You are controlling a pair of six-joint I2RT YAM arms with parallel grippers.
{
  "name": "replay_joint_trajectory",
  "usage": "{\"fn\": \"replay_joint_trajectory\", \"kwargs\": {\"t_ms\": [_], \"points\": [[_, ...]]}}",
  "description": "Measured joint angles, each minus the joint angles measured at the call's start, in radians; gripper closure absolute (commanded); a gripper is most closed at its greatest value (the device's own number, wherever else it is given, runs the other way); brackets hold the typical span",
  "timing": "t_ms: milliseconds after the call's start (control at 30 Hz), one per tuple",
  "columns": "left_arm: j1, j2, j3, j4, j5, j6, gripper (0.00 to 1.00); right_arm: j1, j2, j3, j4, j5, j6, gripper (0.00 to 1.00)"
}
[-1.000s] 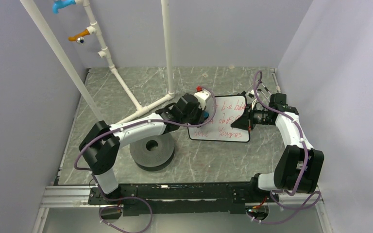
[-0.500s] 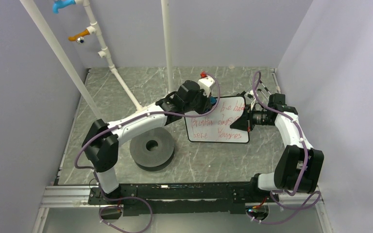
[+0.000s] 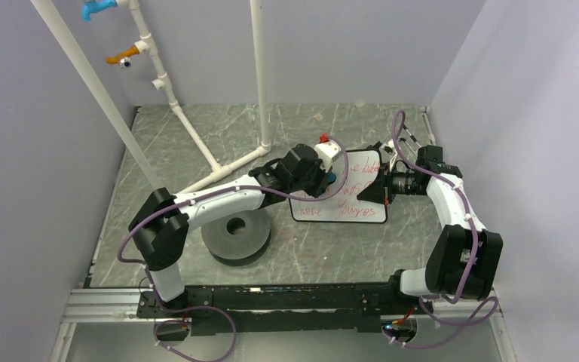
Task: Erase the whiteboard
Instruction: Erase the center of the board with the whiteboard.
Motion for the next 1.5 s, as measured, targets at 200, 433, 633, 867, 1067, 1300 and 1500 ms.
{"fn": "replay_joint_trajectory", "kwargs": {"t_ms": [200,433,633,867,1067,1300,1500], "points": [[0.007,-0.011,-0.032,-0.004,-0.012,0.000,1.00,0.000,0.000,0.000,0.001,0.000,0.002,1.00],[0.053,-0.011,0.003,-0.050,0.042,0.009,1.00,0.000,0.001,0.000,0.003,0.002,0.010,1.00],[0.060,-0.011,0.058,-0.050,0.042,0.030,1.00,0.000,0.001,0.000,0.002,-0.001,-0.002,1.00],[0.035,-0.011,0.051,-0.025,0.017,0.044,1.00,0.001,0.001,0.000,0.000,-0.003,-0.009,1.00],[0.020,-0.017,-0.036,0.047,-0.017,0.043,1.00,0.000,0.003,0.000,0.000,0.000,0.007,1.00],[0.011,-0.030,-0.091,0.069,-0.034,0.043,1.00,0.000,0.004,0.000,0.000,0.001,0.010,1.00],[0.011,-0.030,-0.068,0.038,-0.033,0.048,1.00,0.000,0.004,0.000,0.001,0.001,0.010,1.00]]}}
